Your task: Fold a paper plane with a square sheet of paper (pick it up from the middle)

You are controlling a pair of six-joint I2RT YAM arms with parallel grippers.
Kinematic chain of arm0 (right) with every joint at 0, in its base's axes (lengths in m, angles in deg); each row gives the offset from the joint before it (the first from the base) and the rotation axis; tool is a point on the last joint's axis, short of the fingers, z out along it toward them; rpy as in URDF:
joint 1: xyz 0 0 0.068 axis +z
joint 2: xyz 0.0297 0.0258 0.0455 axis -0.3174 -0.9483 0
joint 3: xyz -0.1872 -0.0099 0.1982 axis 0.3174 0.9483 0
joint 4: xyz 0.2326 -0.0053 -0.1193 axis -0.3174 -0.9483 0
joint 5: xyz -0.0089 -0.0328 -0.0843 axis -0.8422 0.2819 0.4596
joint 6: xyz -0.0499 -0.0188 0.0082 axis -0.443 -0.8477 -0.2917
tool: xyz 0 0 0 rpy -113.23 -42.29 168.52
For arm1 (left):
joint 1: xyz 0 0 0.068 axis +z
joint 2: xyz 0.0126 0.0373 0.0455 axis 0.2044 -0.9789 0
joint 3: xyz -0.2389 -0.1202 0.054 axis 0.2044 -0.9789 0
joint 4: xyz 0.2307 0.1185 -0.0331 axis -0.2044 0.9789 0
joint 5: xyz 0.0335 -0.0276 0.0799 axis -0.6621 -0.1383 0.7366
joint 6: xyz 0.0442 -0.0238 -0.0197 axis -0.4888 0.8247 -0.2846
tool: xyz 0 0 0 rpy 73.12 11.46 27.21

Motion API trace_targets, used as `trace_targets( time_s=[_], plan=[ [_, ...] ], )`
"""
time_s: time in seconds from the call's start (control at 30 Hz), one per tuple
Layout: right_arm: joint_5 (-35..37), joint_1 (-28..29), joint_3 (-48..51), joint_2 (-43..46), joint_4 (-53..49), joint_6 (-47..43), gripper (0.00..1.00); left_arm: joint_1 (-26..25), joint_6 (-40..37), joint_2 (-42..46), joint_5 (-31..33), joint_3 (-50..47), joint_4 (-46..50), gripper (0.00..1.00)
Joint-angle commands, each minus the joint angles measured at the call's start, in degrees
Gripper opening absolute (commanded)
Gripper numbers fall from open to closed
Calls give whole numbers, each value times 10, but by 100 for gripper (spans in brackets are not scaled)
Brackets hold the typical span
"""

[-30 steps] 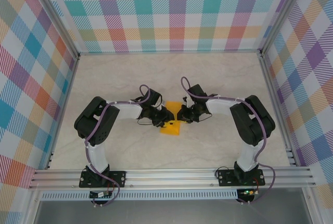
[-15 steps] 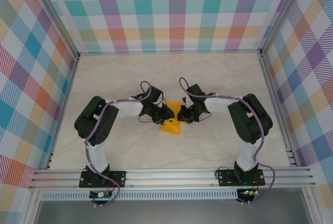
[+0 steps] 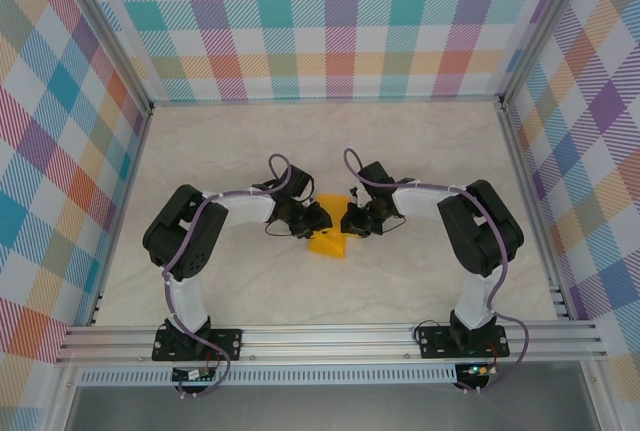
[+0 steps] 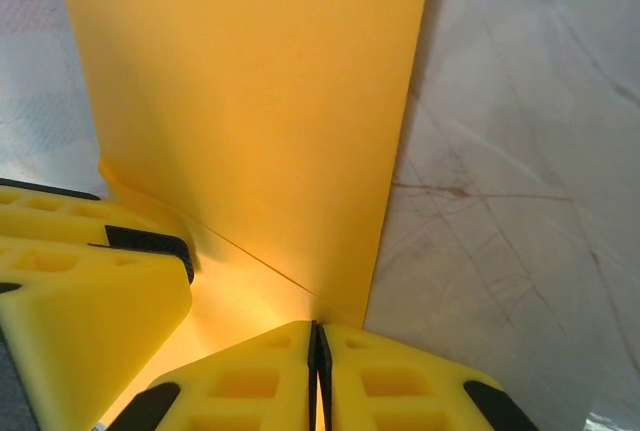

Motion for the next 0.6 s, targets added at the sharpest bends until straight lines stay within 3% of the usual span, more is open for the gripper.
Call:
trace_targets(
  time_s=[0.0, 0.13, 0.3, 0.57],
  plan=[
    [49, 3, 5, -36, -36, -13, 12, -5, -13, -7, 27, -14, 31, 22],
    [51, 3, 5, -39, -38, -13, 12, -5, -13, -8, 54, -23, 43, 22],
    [41, 3, 3, -31, -37, -15, 12, -6, -28, -5, 40, -2, 48, 21],
    [-20, 6, -37, 47, -28, -3, 15, -7, -12, -21, 43, -33, 51, 20]
  ],
)
